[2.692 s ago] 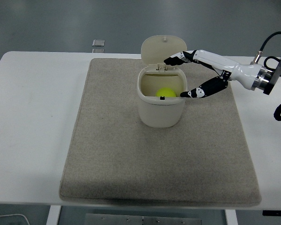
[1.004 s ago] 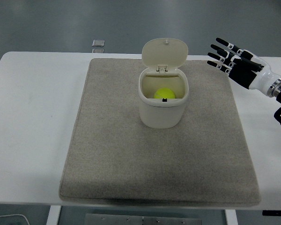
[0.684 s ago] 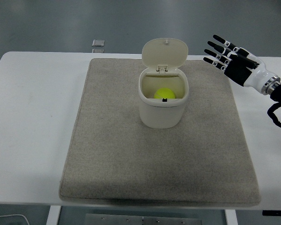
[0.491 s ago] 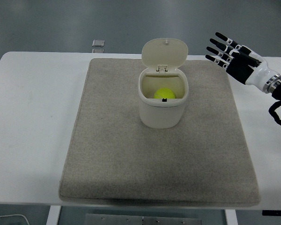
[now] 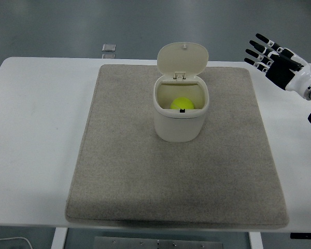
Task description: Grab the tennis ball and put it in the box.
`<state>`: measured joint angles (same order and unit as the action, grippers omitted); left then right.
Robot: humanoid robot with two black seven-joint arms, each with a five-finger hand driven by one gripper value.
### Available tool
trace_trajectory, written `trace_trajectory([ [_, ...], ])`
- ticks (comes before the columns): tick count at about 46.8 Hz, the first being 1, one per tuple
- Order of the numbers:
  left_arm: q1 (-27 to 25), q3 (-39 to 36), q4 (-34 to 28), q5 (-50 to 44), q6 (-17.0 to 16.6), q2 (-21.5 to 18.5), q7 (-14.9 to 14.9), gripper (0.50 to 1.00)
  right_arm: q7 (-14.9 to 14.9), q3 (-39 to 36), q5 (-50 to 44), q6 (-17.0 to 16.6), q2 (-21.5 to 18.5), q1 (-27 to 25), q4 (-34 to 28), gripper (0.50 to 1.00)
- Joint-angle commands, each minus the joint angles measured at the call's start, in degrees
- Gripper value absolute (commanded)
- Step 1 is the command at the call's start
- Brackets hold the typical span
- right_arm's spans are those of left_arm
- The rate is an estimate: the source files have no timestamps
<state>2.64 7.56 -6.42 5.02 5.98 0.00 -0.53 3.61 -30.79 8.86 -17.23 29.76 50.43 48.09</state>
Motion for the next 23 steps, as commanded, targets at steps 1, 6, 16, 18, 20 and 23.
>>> trace_trajectory([
  [1,0.0,0.0,0.0,0.0,0.0,0.0,0.0,0.992,0.0,-0.1,0.0,0.0,0.1,0.1,-0.1,0.913],
  [6,0.0,0.0,0.0,0.0,0.0,0.0,0.0,0.992,0.0,-0.2,0.1,0.0,0.1,0.0,-0.1,0.913],
  [16,0.2,0.0,-0.4,0.0,0.3,0.0,0.0,0.992,0.0,-0.3,0.2,-0.3,0.2,0.0,-0.2,0.913],
  [18,0.3,0.0,-0.1,0.0,0.1,0.0,0.0,0.992,0.0,-0.3,0.3,-0.3,0.3,0.0,-0.3,0.911],
  [20,0.5,0.0,0.1,0.0,0.0,0.0,0.0,0.992,0.0,-0.3,0.4,-0.3,0.3,0.1,-0.3,0.913],
  [23,0.5,0.4,0.1,-0.1,0.0,0.0,0.0,0.992,0.0,-0.3,0.5,-0.3,0.0,0.9,-0.3,0.913],
])
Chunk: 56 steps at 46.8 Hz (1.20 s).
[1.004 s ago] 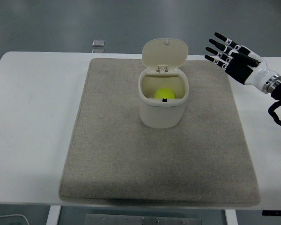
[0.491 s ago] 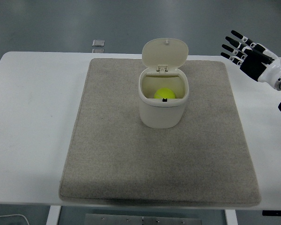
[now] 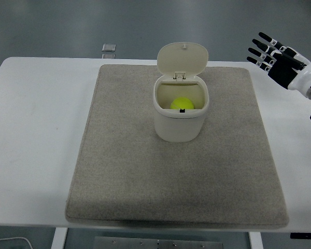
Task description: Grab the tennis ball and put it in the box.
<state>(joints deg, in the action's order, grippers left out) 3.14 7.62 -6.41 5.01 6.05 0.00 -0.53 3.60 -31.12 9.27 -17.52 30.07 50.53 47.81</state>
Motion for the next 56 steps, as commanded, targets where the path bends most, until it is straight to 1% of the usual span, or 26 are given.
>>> trace_trajectory([
  [1,0.0,0.4,0.1,-0.1,-0.1,0.0,0.0,0.992,0.0,0.0,0.1,0.0,-0.4,1.0,0.0,0.911],
  [29,-0.5,0.0,0.0,-0.1,-0.1,0.0,0.0,0.992,0.0,0.1,0.2,-0.4,-0.5,0.9,0.0,0.913],
  [56,-0.5,-0.1,0.0,-0.1,-0.1,0.0,0.0,0.992,0.1,0.2,-0.4,-0.6,1.3,0.9,-0.3,0.913],
])
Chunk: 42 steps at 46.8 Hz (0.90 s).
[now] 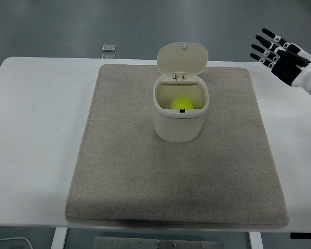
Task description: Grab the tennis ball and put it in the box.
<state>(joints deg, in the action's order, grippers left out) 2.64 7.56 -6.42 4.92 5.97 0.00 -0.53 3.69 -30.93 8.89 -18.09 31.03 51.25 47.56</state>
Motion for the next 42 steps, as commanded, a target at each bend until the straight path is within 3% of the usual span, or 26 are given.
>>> trace_trajectory([
  [1,0.0,0.0,0.0,0.0,0.0,0.0,0.0,0.992,0.0,0.0,0.0,0.0,0.4,0.2,0.0,0.913],
  [42,0.0,0.0,0.0,0.0,0.0,0.0,0.0,0.992,-0.1,0.6,0.3,0.1,2.2,-0.5,-0.5,0.913],
])
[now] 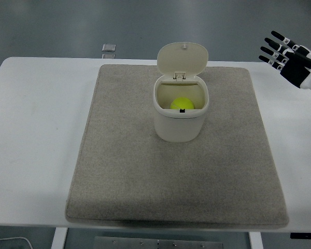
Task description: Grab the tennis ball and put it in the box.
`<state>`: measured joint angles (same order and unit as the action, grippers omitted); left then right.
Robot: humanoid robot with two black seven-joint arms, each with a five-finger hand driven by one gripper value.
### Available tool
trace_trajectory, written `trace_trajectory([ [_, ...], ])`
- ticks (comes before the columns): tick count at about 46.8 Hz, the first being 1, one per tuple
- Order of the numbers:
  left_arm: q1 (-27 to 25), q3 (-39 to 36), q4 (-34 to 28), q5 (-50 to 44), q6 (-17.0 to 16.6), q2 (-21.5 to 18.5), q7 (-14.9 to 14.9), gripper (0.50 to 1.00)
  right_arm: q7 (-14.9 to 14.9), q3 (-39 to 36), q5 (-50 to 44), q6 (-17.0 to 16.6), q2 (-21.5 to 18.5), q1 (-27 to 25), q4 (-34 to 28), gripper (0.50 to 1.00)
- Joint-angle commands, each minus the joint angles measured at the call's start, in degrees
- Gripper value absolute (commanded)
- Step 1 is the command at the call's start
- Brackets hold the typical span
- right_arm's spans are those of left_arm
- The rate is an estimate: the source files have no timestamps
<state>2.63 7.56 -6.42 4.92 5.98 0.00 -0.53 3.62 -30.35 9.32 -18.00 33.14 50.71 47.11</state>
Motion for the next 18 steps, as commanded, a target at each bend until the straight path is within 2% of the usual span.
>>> trace_trajectory([
  [1,0.0,0.0,0.0,0.0,0.0,0.0,0.0,0.992,0.0,0.0,-0.1,0.0,0.1,0.1,0.0,0.913],
  [18,0.0,0.0,0.0,0.0,0.0,0.0,0.0,0.992,0.8,-0.1,-0.7,0.1,0.2,0.3,0.1,0.913],
])
